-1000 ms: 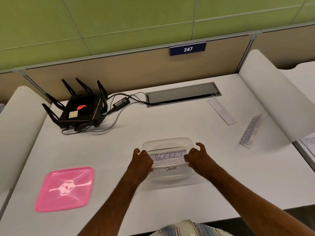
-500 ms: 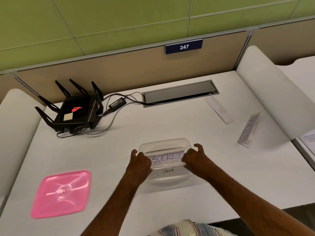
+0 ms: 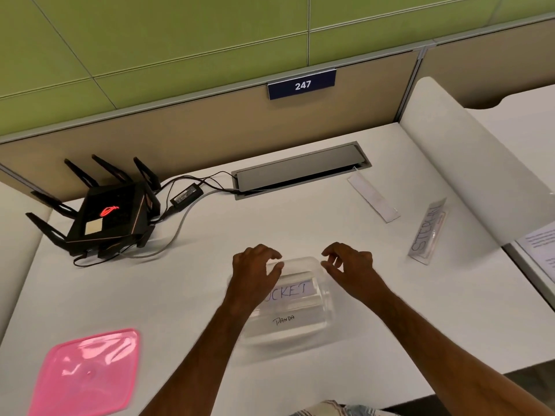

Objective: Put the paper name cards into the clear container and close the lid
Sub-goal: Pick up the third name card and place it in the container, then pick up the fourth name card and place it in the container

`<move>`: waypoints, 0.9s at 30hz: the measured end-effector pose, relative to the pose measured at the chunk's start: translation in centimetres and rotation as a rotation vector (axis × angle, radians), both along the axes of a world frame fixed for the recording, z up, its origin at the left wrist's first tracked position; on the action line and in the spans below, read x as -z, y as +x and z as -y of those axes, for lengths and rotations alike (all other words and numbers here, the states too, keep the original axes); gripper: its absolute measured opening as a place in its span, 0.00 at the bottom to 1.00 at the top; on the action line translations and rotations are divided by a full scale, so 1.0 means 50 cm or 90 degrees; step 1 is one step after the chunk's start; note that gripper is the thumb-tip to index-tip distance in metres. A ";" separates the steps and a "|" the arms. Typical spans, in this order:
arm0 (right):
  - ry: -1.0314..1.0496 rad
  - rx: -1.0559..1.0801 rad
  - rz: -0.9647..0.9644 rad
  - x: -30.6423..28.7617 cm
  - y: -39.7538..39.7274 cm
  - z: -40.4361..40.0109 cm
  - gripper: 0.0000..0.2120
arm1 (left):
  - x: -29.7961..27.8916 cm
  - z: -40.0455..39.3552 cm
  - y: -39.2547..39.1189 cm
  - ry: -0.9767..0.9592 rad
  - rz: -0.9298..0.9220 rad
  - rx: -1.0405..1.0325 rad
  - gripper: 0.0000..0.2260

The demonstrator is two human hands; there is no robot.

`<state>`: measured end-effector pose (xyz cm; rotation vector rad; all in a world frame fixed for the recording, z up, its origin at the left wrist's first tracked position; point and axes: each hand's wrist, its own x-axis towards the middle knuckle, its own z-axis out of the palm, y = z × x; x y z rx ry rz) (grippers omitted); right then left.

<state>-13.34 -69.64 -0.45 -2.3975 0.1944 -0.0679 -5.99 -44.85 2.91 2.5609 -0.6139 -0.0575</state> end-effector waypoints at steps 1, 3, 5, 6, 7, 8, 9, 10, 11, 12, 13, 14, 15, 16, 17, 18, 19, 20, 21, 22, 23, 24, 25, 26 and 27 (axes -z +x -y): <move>0.017 0.021 -0.012 0.002 0.003 0.011 0.06 | 0.001 0.011 0.010 -0.020 -0.020 -0.005 0.06; 0.040 0.062 -0.041 0.005 0.008 0.035 0.07 | 0.004 0.038 0.032 -0.044 -0.051 -0.004 0.08; 0.058 0.099 -0.060 0.012 0.013 0.060 0.08 | 0.006 0.067 0.054 -0.056 -0.076 0.004 0.10; 0.069 0.116 -0.066 0.015 0.014 0.071 0.09 | 0.006 0.080 0.063 -0.060 -0.088 0.009 0.10; 0.085 0.134 -0.070 0.019 0.016 0.084 0.10 | 0.006 0.096 0.074 -0.064 -0.100 0.015 0.11; 0.106 0.152 -0.069 0.024 0.019 0.097 0.12 | 0.006 0.113 0.085 -0.067 -0.113 0.021 0.12; 0.133 0.169 -0.065 0.029 0.021 0.108 0.14 | 0.006 0.129 0.095 -0.071 -0.125 0.028 0.13; 0.159 0.186 -0.061 0.033 0.024 0.119 0.15 | 0.005 0.146 0.105 -0.075 -0.135 0.035 0.13; 0.179 0.200 -0.058 0.038 0.026 0.128 0.17 | 0.004 0.161 0.114 -0.076 -0.143 0.042 0.14; 0.195 0.214 -0.054 0.043 0.029 0.139 0.19 | 0.003 0.179 0.123 -0.074 -0.151 0.050 0.15; 0.210 0.228 -0.051 0.049 0.032 0.149 0.21 | 0.002 0.197 0.133 -0.068 -0.158 0.059 0.16; 0.224 0.243 -0.049 0.056 0.037 0.159 0.22 | 0.002 0.216 0.143 -0.063 -0.164 0.068 0.17; 0.236 0.259 -0.048 0.061 0.041 0.169 0.23 | 0.001 0.233 0.153 -0.059 -0.172 0.076 0.18; 0.247 0.276 -0.047 0.066 0.046 0.176 0.24 | 0.000 0.249 0.161 -0.054 -0.181 0.084 0.19; 0.260 0.294 -0.043 0.070 0.052 0.184 0.25 | 0.000 0.266 0.171 -0.047 -0.189 0.093 0.19; 0.272 0.314 -0.036 0.073 0.058 0.192 0.27 | 0.000 0.282 0.181 -0.039 -0.198 0.103 0.21; 0.283 0.334 -0.027 0.075 0.064 0.198 0.28 | 0.002 0.298 0.191 -0.030 -0.206 0.112 0.22; 0.294 0.356 -0.018 0.076 0.070 0.204 0.30 | 0.003 0.314 0.202 -0.019 -0.215 0.120 0.23; 0.304 0.378 -0.008 0.076 0.076 0.207 0.31 | 0.004 0.327 0.212 -0.007 -0.223 0.127 0.24; 0.314 0.403 0.001 0.077 0.082 0.212 0.32 | 0.006 0.342 0.225 0.007 -0.233 0.134 0.26; 0.323 0.424 0.008 0.079 0.089 0.217 0.33 | 0.009 0.356 0.237 0.019 -0.244 0.140 0.27; 0.330 0.442 0.013 0.081 0.096 0.221 0.34 | 0.011 0.370 0.250 0.030 -0.255 0.145 0.29; 0.336 0.455 0.014 0.084 0.102 0.225 0.35 | 0.014 0.384 0.263 0.038 -0.266 0.150 0.30; 0.342 0.466 0.014 0.087 0.108 0.228 0.36 | 0.016 0.395 0.274 0.044 -0.274 0.154 0.32; 0.349 0.479 0.010 0.091 0.114 0.233 0.37 | 0.019 0.408 0.287 0.049 -0.280 0.157 0.33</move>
